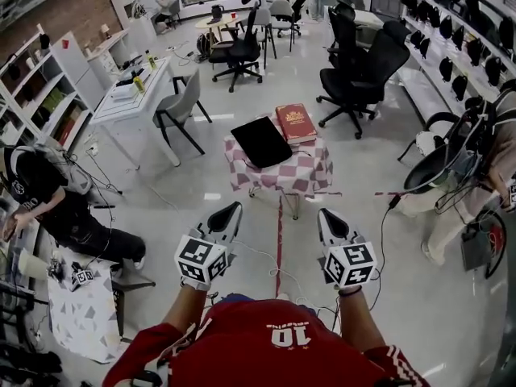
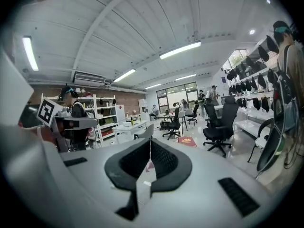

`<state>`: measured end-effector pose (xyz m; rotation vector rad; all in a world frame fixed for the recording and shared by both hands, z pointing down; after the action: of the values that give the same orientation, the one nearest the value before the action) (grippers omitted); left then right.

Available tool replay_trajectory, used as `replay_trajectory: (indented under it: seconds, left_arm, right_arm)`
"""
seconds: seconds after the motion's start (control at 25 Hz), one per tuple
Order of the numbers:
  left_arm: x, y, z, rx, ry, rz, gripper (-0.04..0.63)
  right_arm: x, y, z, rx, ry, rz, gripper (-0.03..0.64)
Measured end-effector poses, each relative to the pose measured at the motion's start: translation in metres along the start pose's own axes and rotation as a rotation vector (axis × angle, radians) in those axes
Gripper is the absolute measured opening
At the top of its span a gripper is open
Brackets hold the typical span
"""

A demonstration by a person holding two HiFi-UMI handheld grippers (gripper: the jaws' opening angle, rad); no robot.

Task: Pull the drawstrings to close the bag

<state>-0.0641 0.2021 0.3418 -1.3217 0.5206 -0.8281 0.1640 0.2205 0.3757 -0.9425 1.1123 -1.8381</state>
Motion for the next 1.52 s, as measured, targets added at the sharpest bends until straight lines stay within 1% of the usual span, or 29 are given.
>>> replay_trajectory:
  seconds: [0.16,0.36,0.48,0.76,1.0,1.32,1.52]
  left_arm:
    - [0.003,-0.001,-0.005,0.004,0.024,-0.012,0.008]
    - [0.012,-0.007,-0.013,0.001,0.036,-0.025,0.008]
    - [0.023,-0.011,-0.019,-0.001,0.033,-0.021,0.008]
    - [0.059,-0.015,-0.036,-0.011,0.006,-0.006,0.008]
    - [0.084,-0.019,-0.068,-0.032,0.007,0.013,0.008]
    - [0.131,-0.026,-0.123,-0.044,0.004,0.029,0.008]
    - [0.165,-0.028,-0.160,-0.050,-0.007,0.028,0.008]
  right_arm:
    - [0.006,0.003,0.007,-0.001,0.014,-0.006,0.017]
    - [0.018,0.004,0.014,-0.003,0.019,-0.008,0.017]
    - [0.026,0.005,0.018,-0.006,0.019,-0.007,0.017]
    - [0.045,0.019,0.034,-0.027,-0.018,-0.010,0.017]
    - [0.079,0.031,0.044,-0.039,-0.040,-0.012,0.017]
    - [0.149,0.057,0.049,-0.063,-0.034,-0.001,0.017]
    - [0.192,0.073,0.057,-0.068,-0.046,0.006,0.017]
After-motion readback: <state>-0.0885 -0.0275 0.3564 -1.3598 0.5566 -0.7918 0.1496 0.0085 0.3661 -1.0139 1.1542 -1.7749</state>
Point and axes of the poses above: the fingertips, and each gripper's own axes: x forward along the fingers, z to its right, y out of its top, the point moved 3 cm from there along -x, backward along the fingers, and after that the axes turned 12 degrees about x, right-handed, at the moved point
